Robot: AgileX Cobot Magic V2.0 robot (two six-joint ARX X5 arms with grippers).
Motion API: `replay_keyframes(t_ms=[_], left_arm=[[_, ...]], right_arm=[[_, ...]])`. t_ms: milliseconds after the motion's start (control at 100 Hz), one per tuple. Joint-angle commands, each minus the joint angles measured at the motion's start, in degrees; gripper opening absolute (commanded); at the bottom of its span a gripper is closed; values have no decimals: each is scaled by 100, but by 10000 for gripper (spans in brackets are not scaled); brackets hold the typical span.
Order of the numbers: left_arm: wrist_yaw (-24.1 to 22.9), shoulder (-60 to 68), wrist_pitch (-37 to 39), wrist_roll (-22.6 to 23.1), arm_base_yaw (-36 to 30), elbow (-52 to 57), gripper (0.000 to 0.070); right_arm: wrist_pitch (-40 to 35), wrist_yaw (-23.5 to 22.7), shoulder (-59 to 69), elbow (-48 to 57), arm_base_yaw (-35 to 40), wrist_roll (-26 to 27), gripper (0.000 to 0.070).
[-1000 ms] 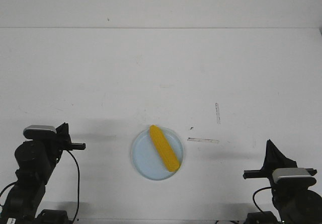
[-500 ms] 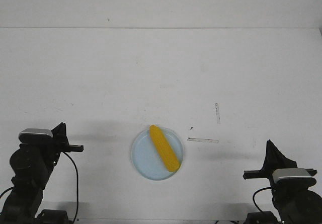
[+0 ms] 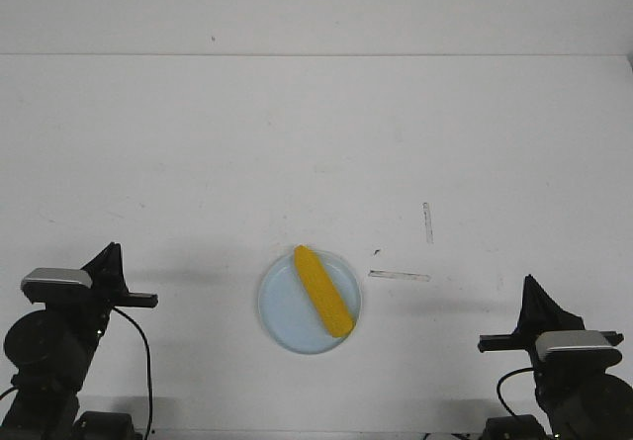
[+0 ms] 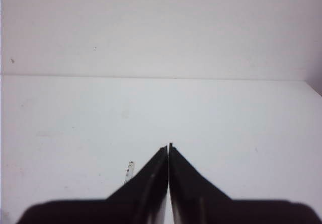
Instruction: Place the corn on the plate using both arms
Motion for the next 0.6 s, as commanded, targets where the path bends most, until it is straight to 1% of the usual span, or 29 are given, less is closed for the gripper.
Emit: replay_keyframes(t_ms=[0,160,340,500,550,590], left_arm=[[-17,-227,199,31,61,-269,0],[-15,-1217,944,31,214,-1478,0],[2,-2323,1067,4,262,-2621,0],[4,-2299,1582,7,293,-3322,0],[50,-2299,1390,9,291,-3322,0],[61,-2299,1408,9,291,-3322,0]], right_arm=[[57,0,-9,15,2,-63,6],[55,0,-9,15,2,-63,5],[57,0,-9,15,2,-63,5],[57,0,-11,17,4,-63,6],[55,0,-9,17,4,-63,6],[57,0,-9,17,4,-63,5]])
